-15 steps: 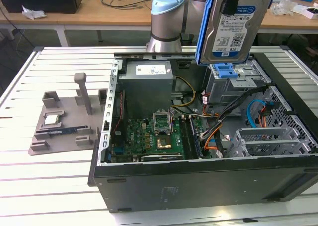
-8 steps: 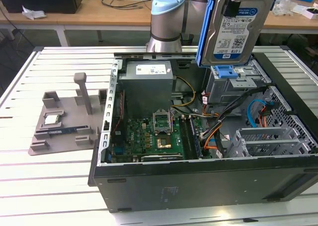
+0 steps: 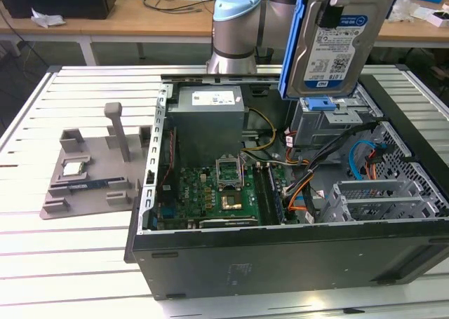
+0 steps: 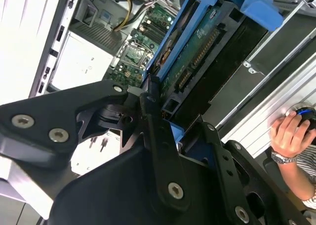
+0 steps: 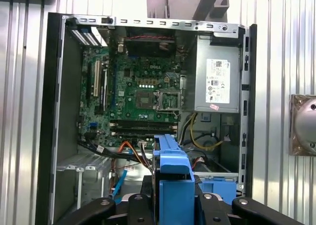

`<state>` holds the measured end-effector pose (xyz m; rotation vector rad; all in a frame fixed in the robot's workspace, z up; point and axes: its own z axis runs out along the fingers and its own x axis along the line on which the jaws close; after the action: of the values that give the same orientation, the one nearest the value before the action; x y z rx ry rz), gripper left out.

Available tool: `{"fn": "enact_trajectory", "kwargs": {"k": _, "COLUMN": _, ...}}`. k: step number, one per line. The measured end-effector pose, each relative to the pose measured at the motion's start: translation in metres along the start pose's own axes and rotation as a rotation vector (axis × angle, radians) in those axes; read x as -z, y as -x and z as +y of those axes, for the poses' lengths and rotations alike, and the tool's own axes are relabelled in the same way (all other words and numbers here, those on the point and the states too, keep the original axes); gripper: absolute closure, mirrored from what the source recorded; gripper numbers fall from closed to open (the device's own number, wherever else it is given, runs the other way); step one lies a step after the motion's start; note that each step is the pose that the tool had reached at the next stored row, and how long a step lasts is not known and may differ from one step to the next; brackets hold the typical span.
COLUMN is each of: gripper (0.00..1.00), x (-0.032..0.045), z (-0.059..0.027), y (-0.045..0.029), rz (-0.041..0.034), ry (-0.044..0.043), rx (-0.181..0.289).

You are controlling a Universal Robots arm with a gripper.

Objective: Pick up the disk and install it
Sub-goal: 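Pick up the disk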

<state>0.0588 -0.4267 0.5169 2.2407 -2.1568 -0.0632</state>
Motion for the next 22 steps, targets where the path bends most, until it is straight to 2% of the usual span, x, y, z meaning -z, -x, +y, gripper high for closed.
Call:
{"fn": "enact_trajectory", "kwargs": {"k": 12, "gripper": 0.63, "x": -0.0007, "z": 0.0009, "y": -0.0248, "rz": 0.0000, "ry": -0.0001, "rx": 0.000}}
{"fn": "enact_trajectory", "kwargs": {"k": 20, "gripper": 0.63, "x": -0.0011, "z": 0.0012, "y": -0.0329, "rz": 0.0000, "ry": -0.0001, "rx": 0.000}}
{"fn": "enact_trajectory", "kwargs": {"k": 21, "gripper": 0.63, "x": -0.0013, "z": 0.0013, "y": -0.0365, "rz": 0.0000, "ry": 0.0000, "rx": 0.000}}
{"fn": "enact_trajectory", "kwargs": {"k": 22, "gripper": 0.63, "x": -0.0018, "z": 0.0016, "y": -0.0443, "rz": 0.0000, "ry": -0.0001, "rx": 0.000}}
